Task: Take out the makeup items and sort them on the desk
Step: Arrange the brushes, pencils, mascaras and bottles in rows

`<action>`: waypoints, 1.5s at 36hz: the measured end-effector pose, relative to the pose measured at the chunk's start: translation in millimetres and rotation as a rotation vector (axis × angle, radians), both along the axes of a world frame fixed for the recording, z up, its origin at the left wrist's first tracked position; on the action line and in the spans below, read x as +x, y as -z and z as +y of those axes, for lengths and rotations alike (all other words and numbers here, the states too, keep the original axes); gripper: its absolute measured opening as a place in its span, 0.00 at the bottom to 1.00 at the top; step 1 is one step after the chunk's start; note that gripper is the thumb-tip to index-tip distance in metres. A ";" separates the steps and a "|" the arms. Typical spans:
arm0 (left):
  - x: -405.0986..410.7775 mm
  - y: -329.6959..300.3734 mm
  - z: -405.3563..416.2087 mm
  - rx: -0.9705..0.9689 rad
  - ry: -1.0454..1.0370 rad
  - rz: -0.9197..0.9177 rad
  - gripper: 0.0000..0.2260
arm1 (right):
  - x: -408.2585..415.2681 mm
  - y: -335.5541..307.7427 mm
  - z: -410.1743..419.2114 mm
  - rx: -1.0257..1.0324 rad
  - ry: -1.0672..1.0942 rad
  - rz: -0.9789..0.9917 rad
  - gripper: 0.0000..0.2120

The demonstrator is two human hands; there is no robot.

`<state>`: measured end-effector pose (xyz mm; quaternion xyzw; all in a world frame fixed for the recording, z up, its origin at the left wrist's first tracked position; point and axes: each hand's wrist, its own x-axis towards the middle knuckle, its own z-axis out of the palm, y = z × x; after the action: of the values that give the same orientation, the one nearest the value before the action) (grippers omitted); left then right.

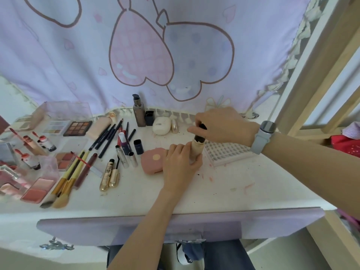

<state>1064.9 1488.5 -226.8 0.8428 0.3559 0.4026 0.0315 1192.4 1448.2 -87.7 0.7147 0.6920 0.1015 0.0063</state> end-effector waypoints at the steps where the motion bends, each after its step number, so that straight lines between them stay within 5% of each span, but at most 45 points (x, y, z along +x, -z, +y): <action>1: -0.2 0.2 -0.2 -0.002 0.003 -0.001 0.14 | 0.5 2.3 1.1 0.030 -0.009 -0.004 0.22; 4: -1.1 0.3 -1.2 0.006 -0.003 -0.001 0.14 | 3.7 0.6 -0.8 -0.020 -0.088 0.133 0.13; 7: -0.3 0.0 -1.5 0.015 -0.017 -0.011 0.14 | 6.1 -4.1 -7.4 -0.159 -0.131 0.282 0.20; 13: 0.1 0.6 -1.6 0.052 -0.033 0.005 0.13 | 11.1 8.2 -7.4 0.006 -0.009 0.149 0.18; 16: -0.1 0.4 -2.3 0.048 -0.030 0.008 0.14 | 13.1 7.1 -9.2 -0.033 -0.066 0.236 0.11; 27: -0.3 -0.8 -3.1 0.024 -0.051 -0.002 0.15 | 34.3 -2.7 -10.0 -0.048 -0.227 0.517 0.12; 38: 0.1 1.2 -2.1 0.053 -0.043 0.002 0.13 | 17.6 4.4 -16.2 -0.064 -0.332 0.196 0.15; 54: 0.4 3.2 -0.9 0.055 -0.038 -0.016 0.13 | 20.8 -2.9 -18.3 0.020 -0.385 0.364 0.17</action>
<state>1065.3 1487.6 -230.0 0.8333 0.3602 0.4193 0.0035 1213.2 1429.9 -84.7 0.5762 0.8041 -0.0225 -0.1445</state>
